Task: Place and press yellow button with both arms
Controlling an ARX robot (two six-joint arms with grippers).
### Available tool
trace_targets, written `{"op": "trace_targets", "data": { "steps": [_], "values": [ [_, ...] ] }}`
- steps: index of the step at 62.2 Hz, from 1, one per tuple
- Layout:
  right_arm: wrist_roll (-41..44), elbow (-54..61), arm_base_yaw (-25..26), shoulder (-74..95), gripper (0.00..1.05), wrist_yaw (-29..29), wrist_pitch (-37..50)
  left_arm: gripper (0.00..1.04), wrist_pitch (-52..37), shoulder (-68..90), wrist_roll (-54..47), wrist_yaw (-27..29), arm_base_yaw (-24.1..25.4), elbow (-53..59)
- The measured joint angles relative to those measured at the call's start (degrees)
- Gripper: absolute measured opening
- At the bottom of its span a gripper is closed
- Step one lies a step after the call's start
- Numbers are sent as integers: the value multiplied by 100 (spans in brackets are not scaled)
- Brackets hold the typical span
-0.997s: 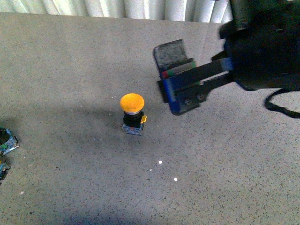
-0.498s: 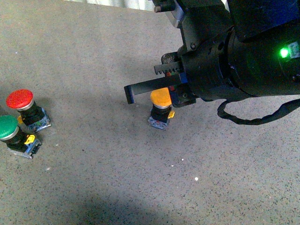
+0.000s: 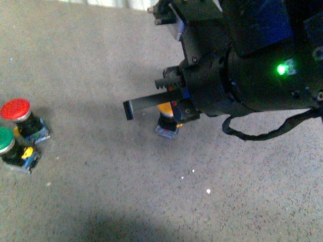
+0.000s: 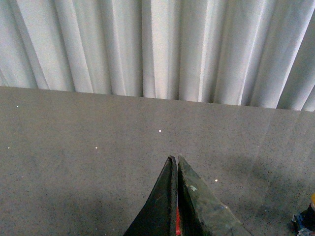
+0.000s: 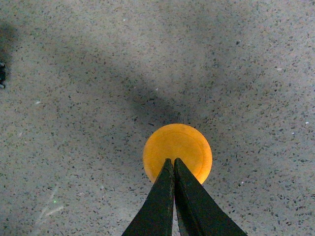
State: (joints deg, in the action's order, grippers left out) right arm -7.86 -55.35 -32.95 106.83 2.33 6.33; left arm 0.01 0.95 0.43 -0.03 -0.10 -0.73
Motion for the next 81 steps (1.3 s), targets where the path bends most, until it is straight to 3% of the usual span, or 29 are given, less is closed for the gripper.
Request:
{"op": "trace_targets", "data": {
  "steps": [41,66,81],
  "values": [
    [-372,-254,87,354,1,-74,-61,1,0,0,0,2,0,0],
    [-1032,-31,304,-367,1,-605,164,1,0,0,0,2,0,0],
    [-997,358,660,-911,1,-264,319,1,0,0,0,2,0,0]
  ]
}}
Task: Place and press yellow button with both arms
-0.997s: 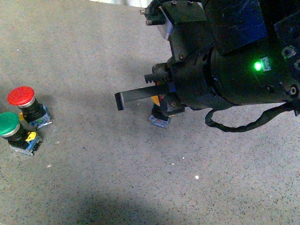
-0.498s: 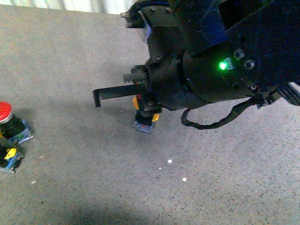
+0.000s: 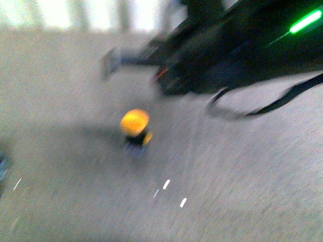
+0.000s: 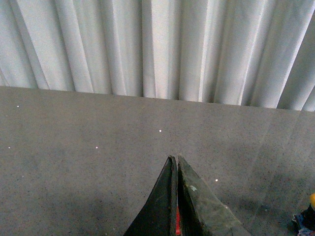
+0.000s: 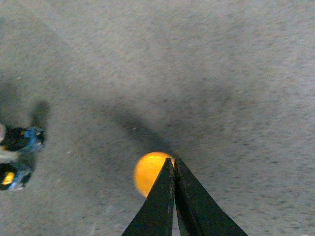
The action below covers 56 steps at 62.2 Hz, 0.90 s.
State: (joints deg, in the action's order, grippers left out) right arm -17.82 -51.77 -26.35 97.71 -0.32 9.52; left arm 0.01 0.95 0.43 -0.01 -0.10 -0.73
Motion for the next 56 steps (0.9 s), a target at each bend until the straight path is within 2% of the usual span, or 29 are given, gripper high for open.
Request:
{"op": "trace_targets", "data": {
  "steps": [2,11,20,21,23,24,26,29,34,40,56],
  "values": [
    [74,105,166,-138,2,136,28,1,0,0,0,0,0,0],
    [282,306,568,-448,26,240,81,1,0,0,0,0,0,0],
    [632,820,955,-780,60,391,501,1,0,0,0,0,0,0],
    [839,1080,970,-863,56,769,1228,1,0,0,0,2,0,0],
    [1150,1497,1034,-1029,49,1172,2295,1,0,0,-2,-4,0,0],
    [1298,1823,1113,-1217,43,1228,2953,1,0,0,0,0,0,0],
    [1467,2319,1300,-1679,34,1207,3659,1,0,0,-2,0,0,2],
    [1589,2765,1532,-2354,22,1154,3998,1,0,0,0,2,0,2],
    [1666,3265,1703,-2948,3,949,4072,1,0,0,0,-4,0,0],
    [1735,3823,1895,-3329,1,763,4011,1,0,0,0,0,0,0],
    [1749,4446,2168,-4365,1,496,3646,1,0,0,0,0,0,0]
  ]
}}
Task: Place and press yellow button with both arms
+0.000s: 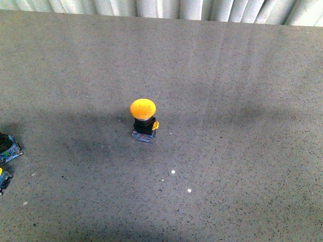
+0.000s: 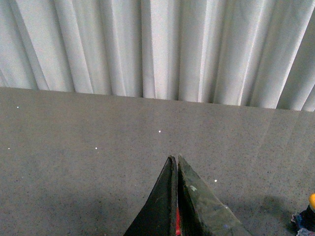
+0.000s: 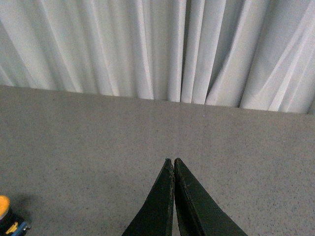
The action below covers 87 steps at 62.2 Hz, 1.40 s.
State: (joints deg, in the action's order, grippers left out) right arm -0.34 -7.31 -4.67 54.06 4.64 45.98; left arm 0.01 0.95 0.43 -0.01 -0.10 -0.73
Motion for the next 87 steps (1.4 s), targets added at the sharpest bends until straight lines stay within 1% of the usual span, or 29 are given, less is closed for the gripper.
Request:
{"op": "trace_targets", "data": {
  "steps": [4,9,13,16,20,35,53,87],
  "values": [
    [4,120,245,-264,1,-382,-155,1,0,0,0,-2,0,0],
    [2,267,444,-675,1,-426,-407,1,0,0,-2,2,0,0],
    [2,356,444,-922,1,-470,-557,1,0,0,0,0,0,0],
    [2,494,446,-940,1,-466,-341,1,0,0,0,0,0,2],
    [2,612,457,-1051,1,-455,-411,1,0,0,0,-2,0,0],
    [2,625,459,-2114,1,-461,-1370,1,0,0,0,0,0,2],
    [2,627,459,-3106,1,-463,-2310,1,0,0,0,0,0,0],
    [2,627,459,-4275,1,-461,-3458,1,0,0,0,0,0,0]
  ]
}}
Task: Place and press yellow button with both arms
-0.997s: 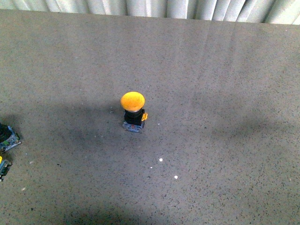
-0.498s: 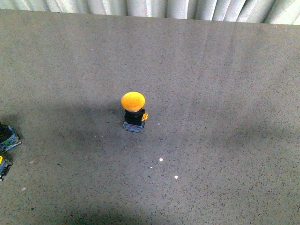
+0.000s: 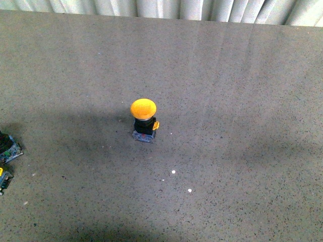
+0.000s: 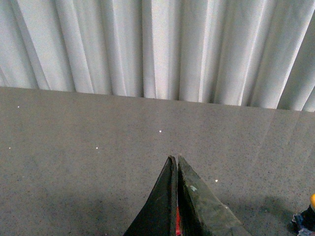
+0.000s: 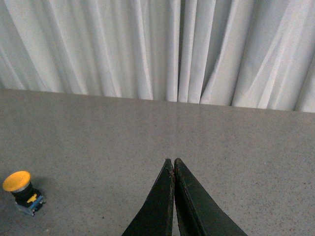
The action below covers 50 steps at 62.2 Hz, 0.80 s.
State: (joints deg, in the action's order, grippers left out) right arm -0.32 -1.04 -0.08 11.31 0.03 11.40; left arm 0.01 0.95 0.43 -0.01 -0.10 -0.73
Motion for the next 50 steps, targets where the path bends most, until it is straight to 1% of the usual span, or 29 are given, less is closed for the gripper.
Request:
{"op": "trace_targets", "data": {
  "steps": [7,9,12,24,27,29,31,32,34,37,38,40,44,46,50],
  "values": [
    [0,0,-2,-186,1,-2,-192,1,0,0,0,0,0,0],
    [0,0,0,-485,1,-4,-625,1,0,0,0,-2,0,0],
    [2,0,0,-859,1,7,-1036,1,0,0,-2,0,0,0],
    [2,0,0,-1091,1,9,-1121,1,0,0,0,0,0,2],
    [9,0,0,-1091,9,9,-1121,1,0,0,0,0,0,2],
    [11,0,0,-1095,16,9,-1121,2,0,0,0,0,0,0],
    [11,0,0,-1097,21,9,-1121,5,0,0,2,2,0,0],
    [11,0,0,-1097,23,9,-1121,9,0,0,2,0,0,2],
    [11,0,-2,-1097,30,9,-1121,14,0,0,0,0,0,0],
    [11,0,0,-1097,39,9,-1121,25,0,0,2,0,0,0],
    [11,0,0,-1097,42,9,-1121,27,0,0,0,0,0,0],
    [11,0,0,-1097,49,9,-1121,36,0,0,2,0,0,0],
    [11,0,0,-1097,67,9,-1121,54,0,0,2,0,0,0],
    [9,0,0,-1097,74,9,-1121,59,0,0,2,0,0,0],
    [11,0,0,-1097,84,9,-1121,71,0,0,2,0,0,0]
  ]
}}
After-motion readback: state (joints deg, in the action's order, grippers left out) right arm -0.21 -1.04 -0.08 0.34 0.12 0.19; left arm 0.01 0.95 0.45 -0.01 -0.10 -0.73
